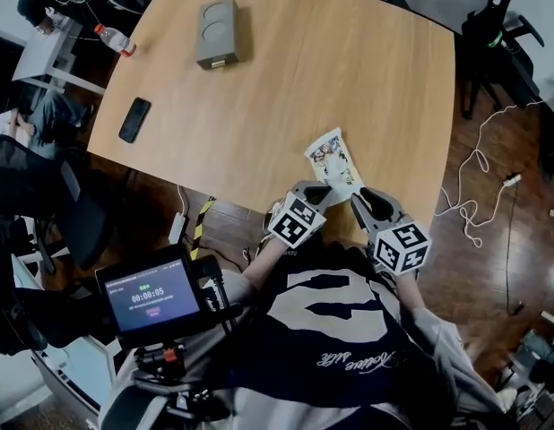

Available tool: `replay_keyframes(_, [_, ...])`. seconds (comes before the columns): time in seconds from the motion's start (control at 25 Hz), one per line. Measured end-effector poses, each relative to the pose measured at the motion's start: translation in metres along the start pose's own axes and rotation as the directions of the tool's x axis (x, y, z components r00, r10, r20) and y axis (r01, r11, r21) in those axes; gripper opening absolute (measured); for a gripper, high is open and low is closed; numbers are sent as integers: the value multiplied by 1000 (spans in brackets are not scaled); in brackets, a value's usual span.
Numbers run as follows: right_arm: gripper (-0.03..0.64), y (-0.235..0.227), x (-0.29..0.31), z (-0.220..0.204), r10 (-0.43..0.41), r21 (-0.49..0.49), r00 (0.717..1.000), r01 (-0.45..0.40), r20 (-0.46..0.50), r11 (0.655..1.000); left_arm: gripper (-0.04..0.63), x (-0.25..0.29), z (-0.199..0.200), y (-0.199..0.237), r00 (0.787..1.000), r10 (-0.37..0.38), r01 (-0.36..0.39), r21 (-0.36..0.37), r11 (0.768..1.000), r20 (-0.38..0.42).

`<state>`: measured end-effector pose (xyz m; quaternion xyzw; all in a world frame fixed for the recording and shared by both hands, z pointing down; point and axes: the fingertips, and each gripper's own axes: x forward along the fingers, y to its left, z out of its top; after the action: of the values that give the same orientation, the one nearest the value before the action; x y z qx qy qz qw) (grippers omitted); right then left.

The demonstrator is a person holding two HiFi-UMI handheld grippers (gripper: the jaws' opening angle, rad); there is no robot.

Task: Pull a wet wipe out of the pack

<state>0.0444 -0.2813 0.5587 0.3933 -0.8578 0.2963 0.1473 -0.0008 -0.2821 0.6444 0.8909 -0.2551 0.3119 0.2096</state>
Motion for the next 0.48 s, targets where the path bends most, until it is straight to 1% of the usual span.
replay_keyframes(0.16, [95,-6,10,-6,-14,-96,999,9,-50,995,3,7,-3,-7,999,-29,30,8,1000,-22])
replay_keyframes(0.28, [97,-13,24,-12,-31,-219,994,7,-107,976,3,11,-4,-9,999,-39,39,-6,999,-29])
replay_keyframes(0.4, [97,-19,41,-14,-43,-353,987,-14,-153,935,3,16,-3,-8,999,-33,33,-2,999,-33])
replay_keyframes(0.48, [97,-18,51,-16,-45,-449,980,-48,-194,892,3,17,-4,-6,999,-35,35,-3,999,-36])
